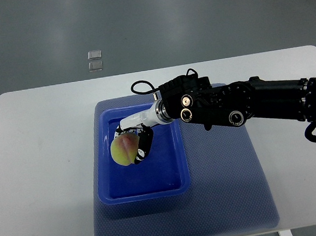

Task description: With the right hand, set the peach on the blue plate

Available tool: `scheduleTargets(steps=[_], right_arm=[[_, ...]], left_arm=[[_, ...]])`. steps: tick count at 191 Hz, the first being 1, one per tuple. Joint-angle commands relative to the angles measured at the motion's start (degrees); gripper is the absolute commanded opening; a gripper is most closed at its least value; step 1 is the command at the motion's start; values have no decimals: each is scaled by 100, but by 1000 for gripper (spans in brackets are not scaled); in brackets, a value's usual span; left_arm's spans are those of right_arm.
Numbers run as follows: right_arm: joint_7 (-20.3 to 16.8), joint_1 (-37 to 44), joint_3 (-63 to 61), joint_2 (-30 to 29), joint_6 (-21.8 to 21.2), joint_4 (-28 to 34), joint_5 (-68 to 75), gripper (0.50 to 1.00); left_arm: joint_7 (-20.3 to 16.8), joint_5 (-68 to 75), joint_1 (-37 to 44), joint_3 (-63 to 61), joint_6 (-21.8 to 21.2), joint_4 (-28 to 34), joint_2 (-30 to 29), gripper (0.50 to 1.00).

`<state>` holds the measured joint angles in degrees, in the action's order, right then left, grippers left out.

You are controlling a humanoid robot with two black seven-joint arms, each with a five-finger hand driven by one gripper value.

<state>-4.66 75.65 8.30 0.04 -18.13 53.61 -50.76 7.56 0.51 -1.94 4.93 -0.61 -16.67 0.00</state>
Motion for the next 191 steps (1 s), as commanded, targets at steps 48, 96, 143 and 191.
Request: scheduleTargets(steps=[48, 96, 143, 191], right_arm=[[0, -112, 14, -4, 46, -202, -198, 705], [9, -130, 5, -4, 29, -211, -180, 926], [0, 81, -144, 58, -15, -176, -75, 930], [70, 248, -1998, 1358, 90, -123, 408, 930]], left_arm=[[0, 1, 0, -9, 8, -12, 0, 1000], [0, 1, 0, 0, -1, -12, 0, 1000], [0, 1, 0, -9, -1, -12, 0, 1000], [0, 10, 0, -9, -1, -29, 0, 1000]])
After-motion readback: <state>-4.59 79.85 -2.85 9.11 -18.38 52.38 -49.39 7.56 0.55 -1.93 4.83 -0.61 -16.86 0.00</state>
